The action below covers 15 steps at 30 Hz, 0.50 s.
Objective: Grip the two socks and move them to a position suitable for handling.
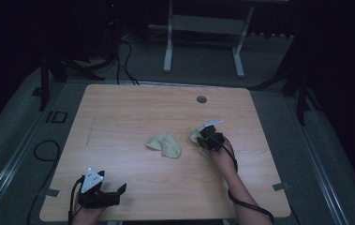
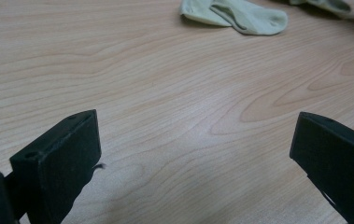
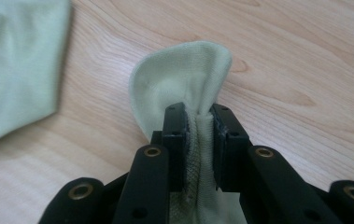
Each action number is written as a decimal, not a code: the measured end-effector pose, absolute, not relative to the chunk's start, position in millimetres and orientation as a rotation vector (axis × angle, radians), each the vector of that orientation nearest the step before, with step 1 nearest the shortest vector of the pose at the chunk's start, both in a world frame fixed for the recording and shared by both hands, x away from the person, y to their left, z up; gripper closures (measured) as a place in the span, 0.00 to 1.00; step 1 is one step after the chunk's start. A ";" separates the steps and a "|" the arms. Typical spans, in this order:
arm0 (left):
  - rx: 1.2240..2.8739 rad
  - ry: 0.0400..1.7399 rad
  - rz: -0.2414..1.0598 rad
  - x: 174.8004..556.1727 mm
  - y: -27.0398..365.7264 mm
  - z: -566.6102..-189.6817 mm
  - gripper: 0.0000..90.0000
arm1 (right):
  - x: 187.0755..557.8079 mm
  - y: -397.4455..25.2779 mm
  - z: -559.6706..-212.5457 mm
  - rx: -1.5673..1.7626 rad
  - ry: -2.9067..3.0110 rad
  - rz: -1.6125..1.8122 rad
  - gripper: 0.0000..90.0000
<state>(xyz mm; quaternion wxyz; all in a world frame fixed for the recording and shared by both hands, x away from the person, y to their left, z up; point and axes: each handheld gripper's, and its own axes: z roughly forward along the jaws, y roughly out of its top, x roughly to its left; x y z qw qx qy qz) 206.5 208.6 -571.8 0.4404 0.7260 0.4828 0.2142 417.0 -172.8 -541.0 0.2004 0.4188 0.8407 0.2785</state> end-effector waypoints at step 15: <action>1.808 1.181 0.508 205.7 203.2 -571.2 0.02 | 370.7 -184.8 -494.9 1.081 2.359 0.881 0.86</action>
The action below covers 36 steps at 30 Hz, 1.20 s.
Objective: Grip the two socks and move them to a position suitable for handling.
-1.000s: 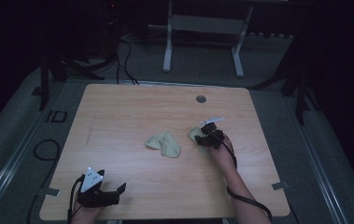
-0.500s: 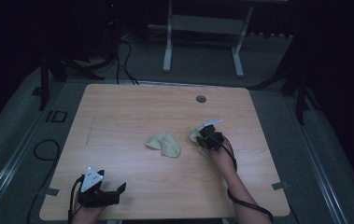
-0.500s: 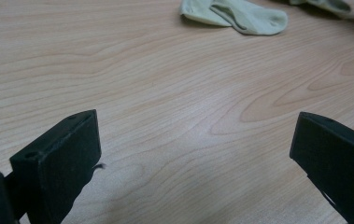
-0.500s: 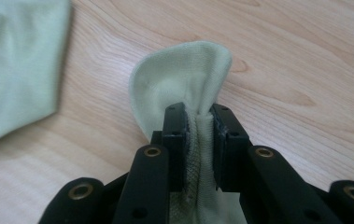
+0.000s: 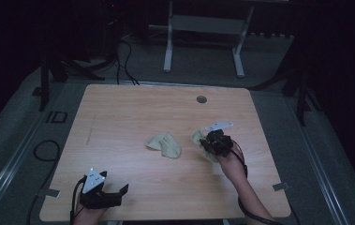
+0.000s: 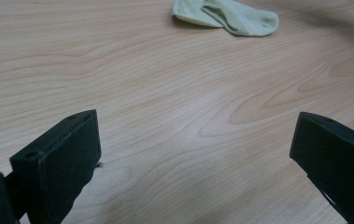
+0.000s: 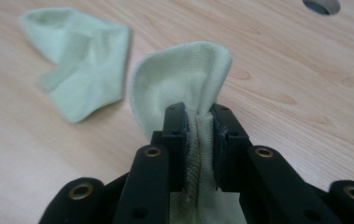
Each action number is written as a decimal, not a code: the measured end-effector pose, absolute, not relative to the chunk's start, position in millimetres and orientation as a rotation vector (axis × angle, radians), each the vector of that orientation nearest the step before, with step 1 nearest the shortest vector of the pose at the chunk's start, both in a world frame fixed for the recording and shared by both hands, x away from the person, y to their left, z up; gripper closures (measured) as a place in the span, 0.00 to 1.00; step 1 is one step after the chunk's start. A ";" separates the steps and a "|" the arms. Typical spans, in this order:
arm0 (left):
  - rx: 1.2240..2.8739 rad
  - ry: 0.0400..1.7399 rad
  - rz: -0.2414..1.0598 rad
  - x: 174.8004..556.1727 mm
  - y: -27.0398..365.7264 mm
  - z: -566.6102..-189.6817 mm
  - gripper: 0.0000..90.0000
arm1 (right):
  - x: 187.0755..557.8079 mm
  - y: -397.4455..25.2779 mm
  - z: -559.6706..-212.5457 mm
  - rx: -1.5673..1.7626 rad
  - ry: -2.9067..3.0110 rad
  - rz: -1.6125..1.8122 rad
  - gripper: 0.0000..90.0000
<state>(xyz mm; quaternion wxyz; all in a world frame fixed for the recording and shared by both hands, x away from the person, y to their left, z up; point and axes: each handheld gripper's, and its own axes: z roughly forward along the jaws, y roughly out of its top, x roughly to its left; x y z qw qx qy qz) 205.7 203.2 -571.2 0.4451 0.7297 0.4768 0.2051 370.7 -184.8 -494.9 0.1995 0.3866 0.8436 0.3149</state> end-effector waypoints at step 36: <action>1.886 1.048 0.403 200.3 168.2 -570.3 0.02 | 254.9 -135.3 -533.2 0.717 2.622 0.876 0.86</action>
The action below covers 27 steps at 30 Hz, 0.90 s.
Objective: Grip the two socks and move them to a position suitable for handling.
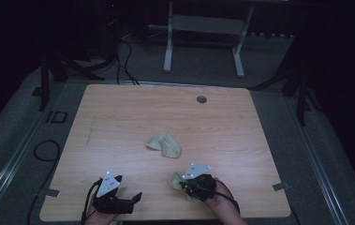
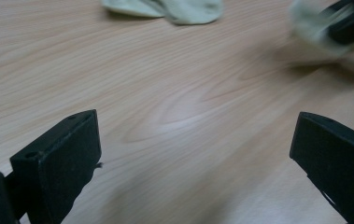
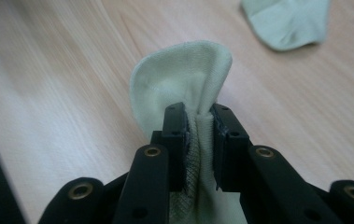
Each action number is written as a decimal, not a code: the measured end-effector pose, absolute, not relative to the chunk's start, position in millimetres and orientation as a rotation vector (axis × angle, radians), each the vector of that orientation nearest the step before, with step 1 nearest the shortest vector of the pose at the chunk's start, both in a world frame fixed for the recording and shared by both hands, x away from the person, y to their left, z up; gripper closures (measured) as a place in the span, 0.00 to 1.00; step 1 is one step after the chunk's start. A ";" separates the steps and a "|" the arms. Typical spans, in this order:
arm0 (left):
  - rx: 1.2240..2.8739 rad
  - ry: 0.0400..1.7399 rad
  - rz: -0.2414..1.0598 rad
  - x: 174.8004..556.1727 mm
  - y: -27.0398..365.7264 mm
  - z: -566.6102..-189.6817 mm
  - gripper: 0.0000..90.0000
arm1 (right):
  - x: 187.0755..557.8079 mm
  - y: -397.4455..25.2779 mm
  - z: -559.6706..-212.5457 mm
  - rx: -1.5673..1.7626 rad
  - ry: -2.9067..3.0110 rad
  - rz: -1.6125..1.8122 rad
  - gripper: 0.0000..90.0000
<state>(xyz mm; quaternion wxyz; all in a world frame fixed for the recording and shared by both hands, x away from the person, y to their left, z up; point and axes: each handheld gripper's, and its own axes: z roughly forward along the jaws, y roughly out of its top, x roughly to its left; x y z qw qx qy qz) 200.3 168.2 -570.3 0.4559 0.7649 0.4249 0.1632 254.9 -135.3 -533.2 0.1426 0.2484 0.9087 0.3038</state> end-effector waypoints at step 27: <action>2.014 0.701 0.317 219.5 94.4 -549.6 0.46 | 249.7 -138.2 -528.1 0.786 2.632 0.973 0.48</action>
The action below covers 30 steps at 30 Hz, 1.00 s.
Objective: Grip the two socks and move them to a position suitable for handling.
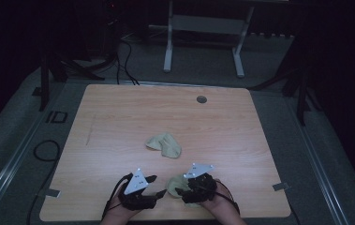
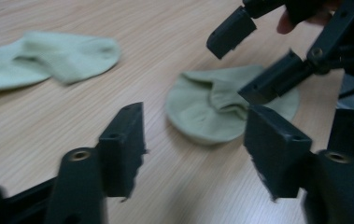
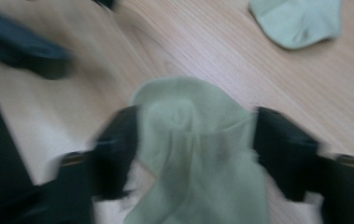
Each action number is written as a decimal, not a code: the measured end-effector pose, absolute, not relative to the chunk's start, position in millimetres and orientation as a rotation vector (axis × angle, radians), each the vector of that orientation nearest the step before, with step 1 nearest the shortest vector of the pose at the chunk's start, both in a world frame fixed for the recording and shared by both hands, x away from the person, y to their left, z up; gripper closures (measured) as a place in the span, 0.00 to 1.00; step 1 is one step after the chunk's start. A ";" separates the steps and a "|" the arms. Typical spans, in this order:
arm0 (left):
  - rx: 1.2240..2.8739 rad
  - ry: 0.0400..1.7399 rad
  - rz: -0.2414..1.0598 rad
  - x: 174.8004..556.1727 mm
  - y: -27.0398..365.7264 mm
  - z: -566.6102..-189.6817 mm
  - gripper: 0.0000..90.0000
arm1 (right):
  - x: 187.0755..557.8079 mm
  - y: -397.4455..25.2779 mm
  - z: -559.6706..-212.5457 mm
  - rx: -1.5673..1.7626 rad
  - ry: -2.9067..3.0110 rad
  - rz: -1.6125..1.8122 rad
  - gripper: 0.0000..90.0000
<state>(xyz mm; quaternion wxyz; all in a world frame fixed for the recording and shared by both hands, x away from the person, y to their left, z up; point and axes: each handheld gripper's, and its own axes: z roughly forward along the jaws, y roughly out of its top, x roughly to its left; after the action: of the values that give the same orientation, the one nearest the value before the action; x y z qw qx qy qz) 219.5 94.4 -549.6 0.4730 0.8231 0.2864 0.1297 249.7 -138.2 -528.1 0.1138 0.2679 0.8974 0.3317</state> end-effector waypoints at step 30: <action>2.248 0.673 0.365 249.6 58.5 -572.3 0.99 | 231.1 -149.4 -530.8 0.835 2.577 0.899 0.93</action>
<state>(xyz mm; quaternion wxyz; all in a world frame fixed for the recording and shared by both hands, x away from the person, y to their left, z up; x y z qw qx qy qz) 249.6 58.5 -572.3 0.3739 0.8780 0.2629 0.1424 231.1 -149.4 -530.8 0.1432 0.2895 0.8936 0.3117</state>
